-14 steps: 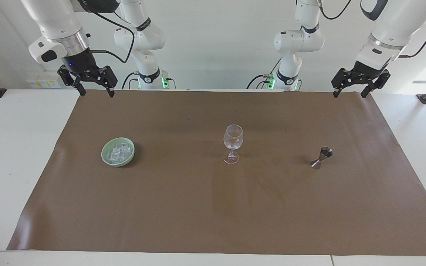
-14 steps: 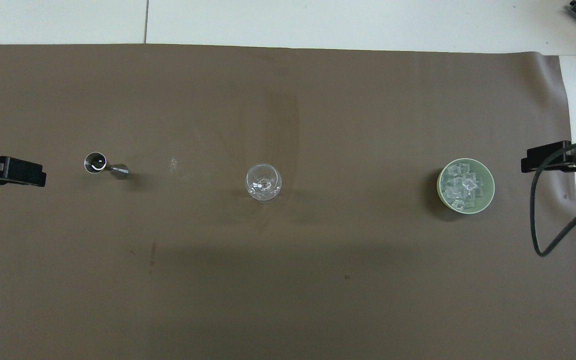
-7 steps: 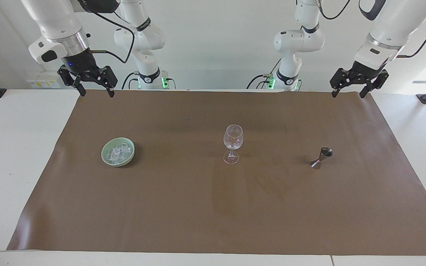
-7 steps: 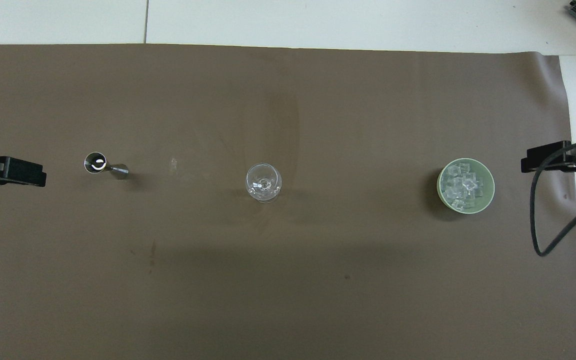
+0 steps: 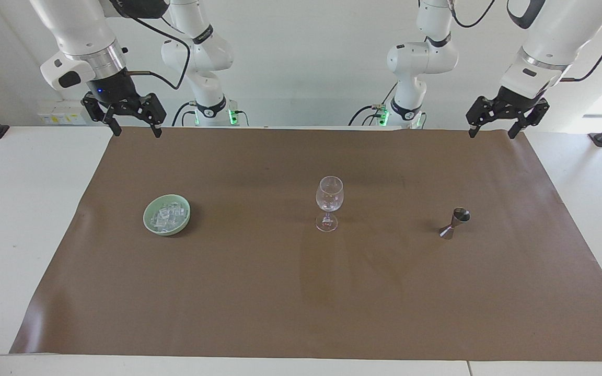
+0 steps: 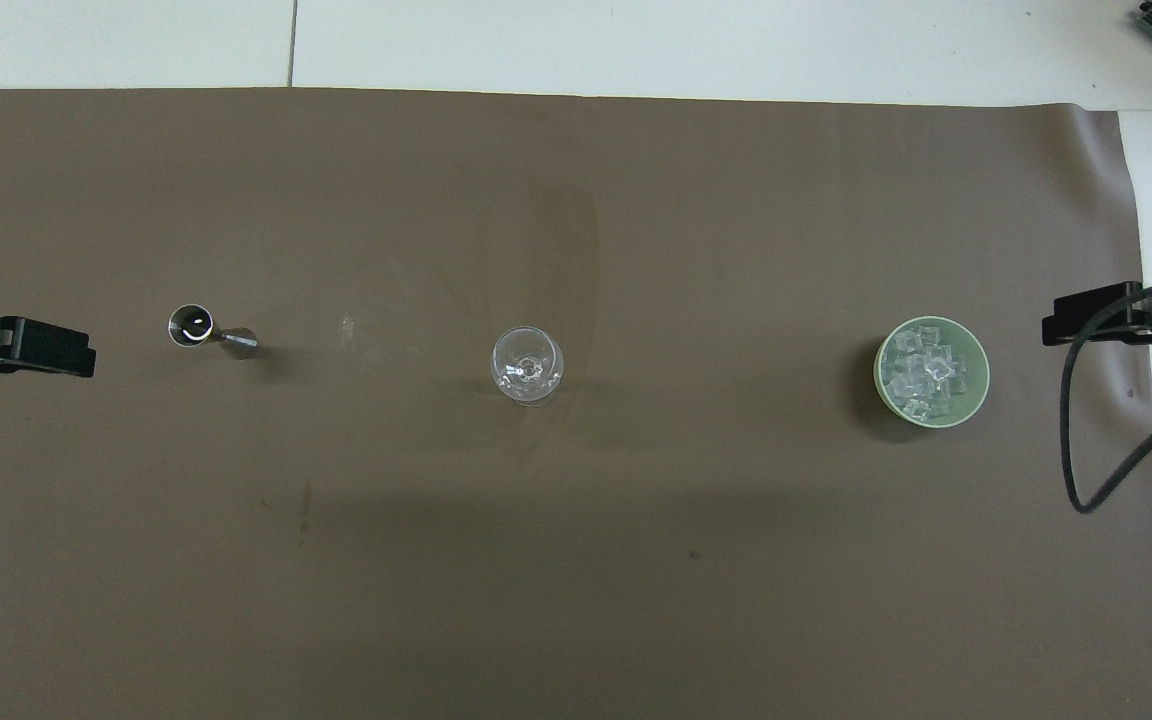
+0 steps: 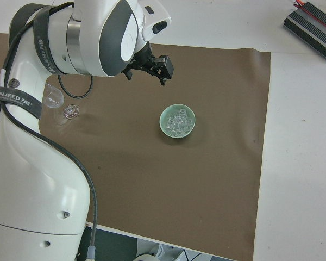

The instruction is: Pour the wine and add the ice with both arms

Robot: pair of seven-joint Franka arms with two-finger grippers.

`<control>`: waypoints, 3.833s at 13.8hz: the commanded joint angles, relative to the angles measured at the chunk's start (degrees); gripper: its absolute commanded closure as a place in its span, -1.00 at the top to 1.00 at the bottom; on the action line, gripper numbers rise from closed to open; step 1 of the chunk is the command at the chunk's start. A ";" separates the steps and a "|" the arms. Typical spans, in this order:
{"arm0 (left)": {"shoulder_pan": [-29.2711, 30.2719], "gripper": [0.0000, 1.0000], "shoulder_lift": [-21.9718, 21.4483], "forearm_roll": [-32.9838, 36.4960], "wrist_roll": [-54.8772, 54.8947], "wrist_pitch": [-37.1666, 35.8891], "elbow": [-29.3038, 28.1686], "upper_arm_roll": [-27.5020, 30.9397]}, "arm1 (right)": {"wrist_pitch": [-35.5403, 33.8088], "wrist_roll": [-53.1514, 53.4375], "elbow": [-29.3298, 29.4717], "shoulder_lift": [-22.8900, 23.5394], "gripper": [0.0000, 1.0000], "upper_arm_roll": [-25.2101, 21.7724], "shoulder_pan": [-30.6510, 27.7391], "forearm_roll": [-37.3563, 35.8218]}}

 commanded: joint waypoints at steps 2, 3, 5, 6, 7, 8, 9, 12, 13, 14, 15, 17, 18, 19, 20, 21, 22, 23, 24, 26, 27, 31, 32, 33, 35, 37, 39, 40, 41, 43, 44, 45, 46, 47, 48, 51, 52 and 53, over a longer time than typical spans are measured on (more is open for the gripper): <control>-0.10 1.00 -2.04 -0.29 0.12 -0.30 -2.12 0.35 | 0.03 -1.41 -1.26 -1.23 1.00 -0.24 -0.08 1.06; -0.27 1.00 -2.04 -0.29 0.03 -0.21 -2.47 0.35 | 0.11 -1.41 -1.26 -1.23 1.00 -0.24 -0.08 1.06; -0.27 1.00 -3.09 -0.29 -0.67 0.58 -4.48 0.35 | 0.03 -1.41 -1.26 -1.23 1.00 -0.24 -0.08 1.06; -0.19 1.00 -3.44 -0.29 -1.19 0.75 -5.10 0.35 | 0.03 -1.41 -1.26 -1.23 1.00 -0.24 -0.08 1.06; 0.34 1.00 -3.53 -0.29 -1.72 0.93 -5.20 0.35 | 0.03 -1.41 -1.26 -1.23 1.00 -0.24 -0.08 1.06; 0.60 1.00 -3.53 -0.38 -1.90 0.67 -5.20 0.44 | 0.11 -1.41 -1.26 -1.23 1.00 -0.24 -0.08 1.06; 0.69 1.00 -3.53 -0.55 -2.16 0.58 -5.28 0.52 | 0.12 -1.41 -1.26 -1.23 1.00 -0.24 -0.08 1.06; 0.87 1.00 -3.97 -0.91 -8.56 0.76 -6.07 0.88 | 0.03 -1.41 -1.26 -1.23 1.00 -0.24 -0.08 1.06; 1.22 1.00 -3.97 -1.17 -10.58 0.84 -6.34 0.96 | 0.11 -1.41 -1.26 -1.23 1.00 -0.24 -0.08 1.06; 2.44 1.00 -3.97 -1.69 -12.00 0.76 -6.34 0.96 | 0.03 -1.41 -1.26 -1.23 1.00 -0.24 -0.08 1.06; 3.58 1.00 -3.80 -3.18 -13.23 0.84 -6.34 0.96 | 0.03 -1.41 -1.26 -1.23 1.00 -0.24 -0.08 1.06; 6.57 1.00 -3.45 -6.69 -18.66 2.59 -6.34 0.96 | 0.03 -1.41 -1.26 -1.23 1.00 -0.24 -0.08 1.06; 7.54 1.00 -3.27 -8.36 -21.73 3.39 -6.34 0.96 | 0.03 -1.41 -1.26 -1.23 1.00 -0.24 -0.08 1.06; 8.07 1.00 -3.10 -9.25 -25.51 4.09 -6.34 0.96 | 0.11 -1.41 -1.26 -1.23 1.00 -0.24 -0.08 1.06; 8.16 1.00 -2.75 -9.61 -29.89 5.40 -6.69 0.96 | 0.03 -1.41 -1.26 -1.23 1.00 -0.24 -0.08 1.06; 8.34 1.00 -2.57 -11.09 -32.98 6.55 -7.21 0.96 | 0.03 -1.41 -1.26 -1.23 1.00 -0.24 -0.08 1.06; 9.64 1.00 -2.39 -13.19 -35.10 7.08 -7.48 0.96 | 0.03 -1.41 -1.26 -1.23 1.00 -0.24 -0.08 1.06; 10.70 1.00 -2.22 -14.95 -37.04 7.17 -7.66 0.96 | 0.03 -1.41 -1.26 -1.23 1.00 -0.24 -0.08 1.06; 10.89 1.00 -1.78 -16.36 -39.41 7.52 -7.66 0.96 | 0.03 -1.41 -1.26 -1.23 1.00 -0.24 -0.08 1.06; 12.02 1.00 -0.72 -18.91 -43.80 8.14 -7.66 0.96 | 0.03 -1.41 -1.26 -1.23 1.00 -0.24 -0.08 1.06; 12.20 1.00 -0.02 -19.88 -45.91 8.49 -7.66 0.96 | 0.11 -1.41 -1.26 -1.23 1.00 -0.24 -0.08 1.06; 14.49 1.00 2.26 -22.62 -48.13 8.93 -7.66 0.96 | 0.03 -1.41 -1.26 -1.23 1.00 -0.24 -0.08 1.06; 14.67 1.00 3.40 -22.88 -49.44 9.19 -7.66 0.96 | 0.03 -1.41 -1.26 -1.23 1.00 -0.24 -0.08 1.06; 14.75 1.00 4.11 -23.58 -50.32 9.72 -7.66 0.96 | 0.03 -1.41 -1.34 -1.23 1.00 -0.24 -0.08 1.06; 15.19 1.00 5.43 -24.72 -50.33 10.25 -7.66 0.96 | 0.03 -1.41 -1.26 -1.23 1.00 -0.24 -0.08 1.06; 15.55 1.00 6.39 -26.39 -50.42 11.56 -7.66 0.96 | 0.03 -1.41 -1.26 -1.23 1.00 -0.24 -0.08 1.06; 15.89 1.00 7.01 -26.57 -50.42 12.62 -7.66 0.96 | 0.03 -1.41 -1.26 -1.23 1.00 -0.24 -0.08 1.06; 16.94 1.00 7.62 -27.70 -50.68 13.06 -7.83 0.96 | 0.03 -1.41 -1.26 -1.23 1.00 -0.24 -0.08 1.06; 17.91 1.00 7.98 -29.19 -50.77 13.41 -8.44 0.96 | 0.03 -1.41 -1.26 -1.23 1.00 -0.24 -0.08 1.06; 18.18 1.00 8.68 -29.82 -50.77 13.41 -8.54 0.96 | 0.11 -1.41 -1.26 -1.23 1.00 -0.24 -0.08 1.06; 18.18 1.00 8.77 -29.91 -50.86 14.11 -9.58 0.96 | 0.03 -1.41 -1.26 -1.23 1.00 -0.24 -0.08 1.06; 18.18 1.00 8.68 -30.43 -51.29 14.90 -10.81 0.96 | 0.03 -1.41 -1.34 -1.23 1.00 -0.24 -0.08 1.06; 18.18 1.00 8.51 -31.66 -51.47 15.69 -12.21 0.96 | 0.03 -1.41 -1.26 -1.23 1.00 -0.24 -0.08 1.06; 18.79 1.00 8.33 -32.71 -51.56 15.96 -13.79 0.96 | 0.11 -1.41 -1.26 -1.23 1.00 -0.24 -0.08 1.06; 20.02 1.00 8.07 -34.29 -51.47 16.40 -15.72 0.96 | 0.03 -1.41 -1.26 -1.23 1.00 -0.24 -0.08 1.06; 20.20 1.00 7.81 -38.87 -51.65 19.46 -19.34 0.96 | 0.03 -1.41 -1.26 -1.23 1.00 -0.24 -0.08 1.06; 20.20 1.00 7.81 -39.75 -51.82 20.70 -20.04 0.96 | 0.03 -1.41 -1.26 -1.23 1.00 -0.24 -0.08 1.06; 20.20 1.00 7.98 -40.36 -52.00 20.88 -20.22 0.96 | 0.03 -1.41 -1.26 -1.23 1.00 -0.24 -0.08 1.06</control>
